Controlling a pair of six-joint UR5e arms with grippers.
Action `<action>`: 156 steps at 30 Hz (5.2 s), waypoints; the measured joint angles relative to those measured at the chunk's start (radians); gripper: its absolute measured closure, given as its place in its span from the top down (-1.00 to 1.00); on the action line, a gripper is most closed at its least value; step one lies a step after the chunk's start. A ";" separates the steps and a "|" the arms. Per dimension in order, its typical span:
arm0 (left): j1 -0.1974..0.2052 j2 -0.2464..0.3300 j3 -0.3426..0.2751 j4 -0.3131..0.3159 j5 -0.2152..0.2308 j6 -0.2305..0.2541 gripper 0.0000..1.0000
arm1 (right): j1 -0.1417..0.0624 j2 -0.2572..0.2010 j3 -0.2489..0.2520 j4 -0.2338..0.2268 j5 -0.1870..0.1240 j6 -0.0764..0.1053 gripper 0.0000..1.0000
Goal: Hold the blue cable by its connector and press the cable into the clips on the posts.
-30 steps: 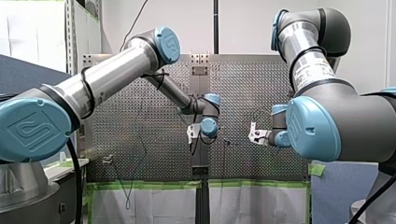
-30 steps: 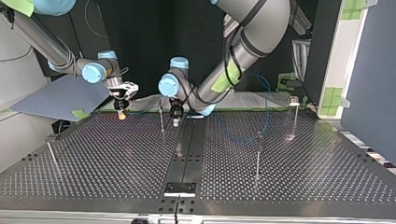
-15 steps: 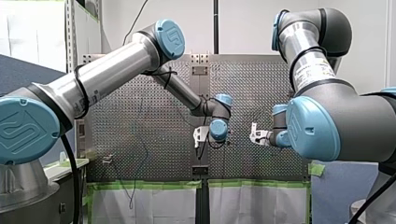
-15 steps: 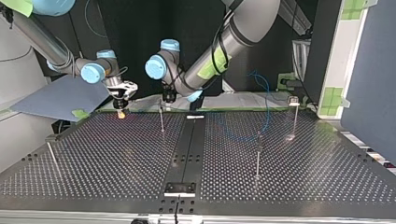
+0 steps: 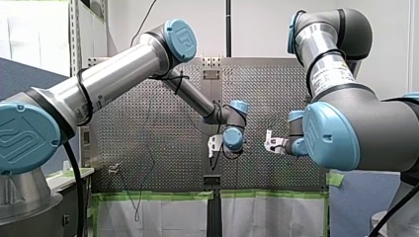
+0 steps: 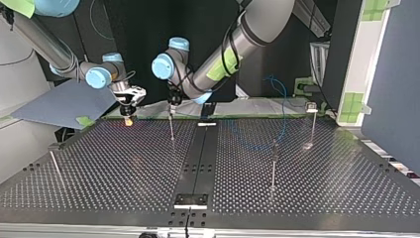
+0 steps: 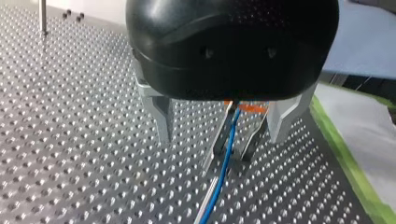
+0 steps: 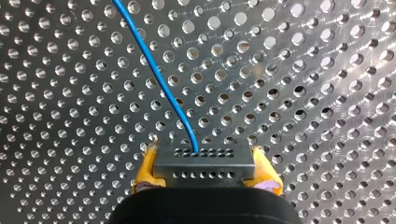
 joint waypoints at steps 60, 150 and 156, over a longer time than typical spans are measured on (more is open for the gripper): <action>-0.007 -0.019 -0.064 0.164 0.025 -0.080 1.00 | 0.000 0.000 0.000 0.000 -0.011 0.006 -1.00; -0.106 0.616 -0.717 0.619 -0.227 -0.281 1.00 | -0.014 -0.001 -0.003 0.044 -0.016 0.000 -1.00; -0.099 0.670 -0.771 0.593 -0.215 -0.330 1.00 | -0.014 -0.004 -0.010 0.073 -0.010 -0.014 -1.00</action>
